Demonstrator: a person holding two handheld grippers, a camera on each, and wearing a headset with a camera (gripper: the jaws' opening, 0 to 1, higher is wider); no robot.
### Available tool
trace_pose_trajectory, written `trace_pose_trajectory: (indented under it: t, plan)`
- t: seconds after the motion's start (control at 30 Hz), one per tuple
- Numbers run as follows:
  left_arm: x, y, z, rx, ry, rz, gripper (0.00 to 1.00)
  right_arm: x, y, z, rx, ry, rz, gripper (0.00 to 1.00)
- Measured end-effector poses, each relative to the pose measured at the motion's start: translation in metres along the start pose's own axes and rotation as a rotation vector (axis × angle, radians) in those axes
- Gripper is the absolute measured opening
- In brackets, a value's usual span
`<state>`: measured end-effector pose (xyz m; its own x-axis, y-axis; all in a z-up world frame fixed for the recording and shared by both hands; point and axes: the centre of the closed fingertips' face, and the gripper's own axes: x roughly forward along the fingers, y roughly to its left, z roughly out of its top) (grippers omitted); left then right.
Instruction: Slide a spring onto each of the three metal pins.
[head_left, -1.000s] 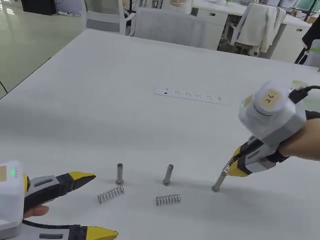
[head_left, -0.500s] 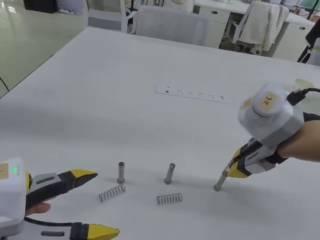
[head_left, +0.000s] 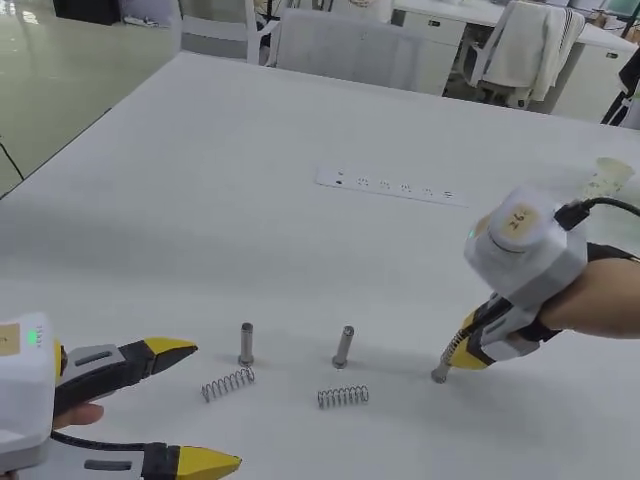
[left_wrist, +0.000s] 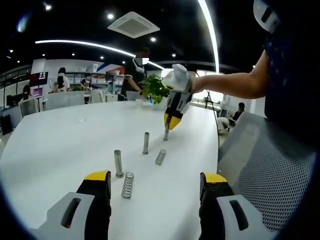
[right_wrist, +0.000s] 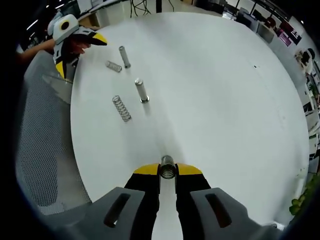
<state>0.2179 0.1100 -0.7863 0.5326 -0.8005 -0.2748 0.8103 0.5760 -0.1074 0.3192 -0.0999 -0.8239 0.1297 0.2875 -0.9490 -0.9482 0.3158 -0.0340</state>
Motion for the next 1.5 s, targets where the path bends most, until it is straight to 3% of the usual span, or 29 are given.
trace_pose_trajectory:
  t: [0.63, 1.5]
  plan:
    - [-0.001, -0.001, 0.000, 0.001, 0.003, -0.004, 0.67, 0.023, 0.005, -0.005, 0.025, 0.009, 0.012, 0.09]
    - [-0.001, -0.002, 0.001, 0.004, 0.003, -0.006, 0.67, 0.021, 0.004, -0.005, 0.047, -0.023, -0.001, 0.18]
